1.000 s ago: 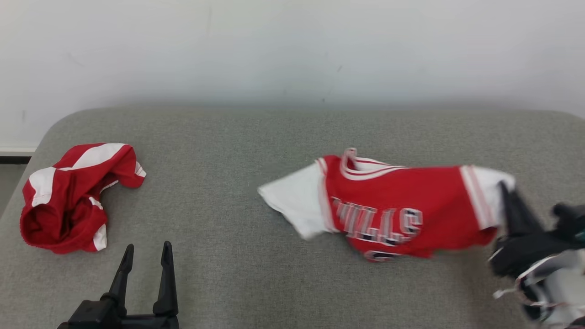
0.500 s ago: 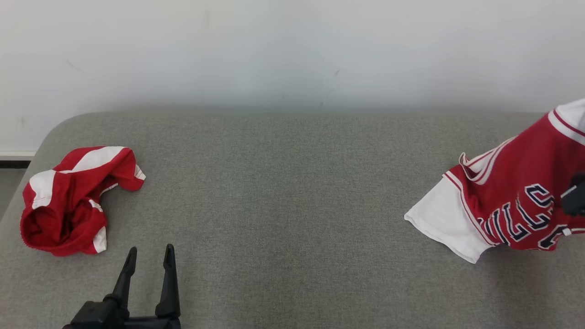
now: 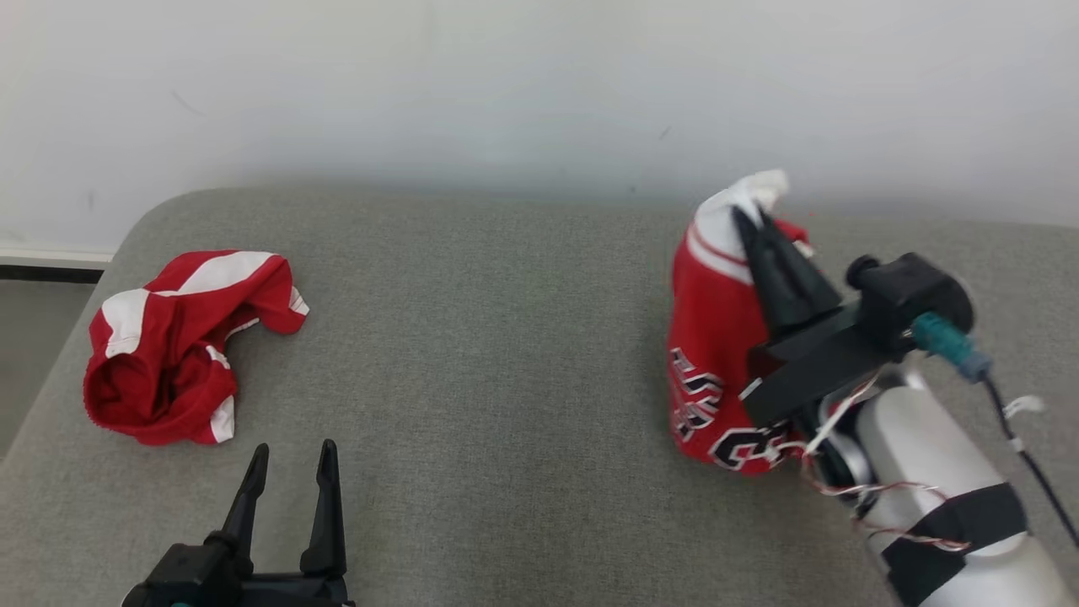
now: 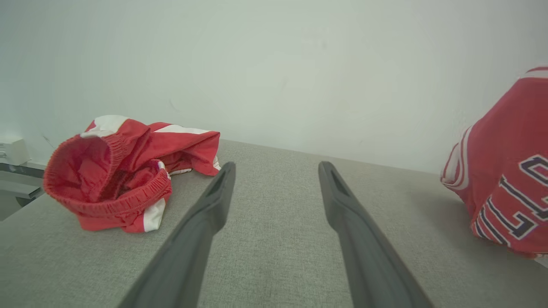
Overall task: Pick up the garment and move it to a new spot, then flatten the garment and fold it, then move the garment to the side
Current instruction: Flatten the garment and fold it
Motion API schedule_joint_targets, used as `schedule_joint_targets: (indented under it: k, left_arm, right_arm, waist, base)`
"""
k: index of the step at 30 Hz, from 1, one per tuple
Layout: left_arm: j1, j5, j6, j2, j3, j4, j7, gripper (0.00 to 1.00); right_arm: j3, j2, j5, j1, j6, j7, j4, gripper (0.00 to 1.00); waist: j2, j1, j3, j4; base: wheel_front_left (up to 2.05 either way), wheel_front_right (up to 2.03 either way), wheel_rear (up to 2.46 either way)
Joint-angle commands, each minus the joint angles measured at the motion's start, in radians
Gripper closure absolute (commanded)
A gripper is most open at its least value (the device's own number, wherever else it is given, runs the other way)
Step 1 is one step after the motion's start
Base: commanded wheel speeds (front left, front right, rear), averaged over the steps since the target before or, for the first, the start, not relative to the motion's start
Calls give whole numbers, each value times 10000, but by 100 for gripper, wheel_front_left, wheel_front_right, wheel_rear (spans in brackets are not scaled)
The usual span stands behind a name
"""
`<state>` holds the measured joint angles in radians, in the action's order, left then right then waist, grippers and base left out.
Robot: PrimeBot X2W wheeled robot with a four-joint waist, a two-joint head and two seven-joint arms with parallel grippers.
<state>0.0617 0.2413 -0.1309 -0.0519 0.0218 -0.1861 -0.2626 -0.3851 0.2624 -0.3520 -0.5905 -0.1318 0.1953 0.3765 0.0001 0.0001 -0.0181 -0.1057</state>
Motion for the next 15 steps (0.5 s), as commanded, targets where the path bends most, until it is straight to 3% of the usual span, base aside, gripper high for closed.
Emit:
schedule_joint_targets:
  k: [1,6,15]
  left_arm:
    - [91,75,16,14,19,-29,-33,0]
    - [136,156,16,17,67,-135,-33,0]
    - [98,268,15,19,238,-235,-33,0]
  right_arm:
    - [-395,-237,-79,196,23,102,104,100]
    - [-1715,-907,-116,467,23,276,705,100]
    - [-5300,-1933,-624,1102,23,558,2639,100]
  waist:
    - [-1,-1,-97,-206]
    - [-1,-1,-185,-385]
    - [-1,-1,-242,-575]
  base:
    - [0,0,0]
    - [0,0,0]
    - [0,0,0]
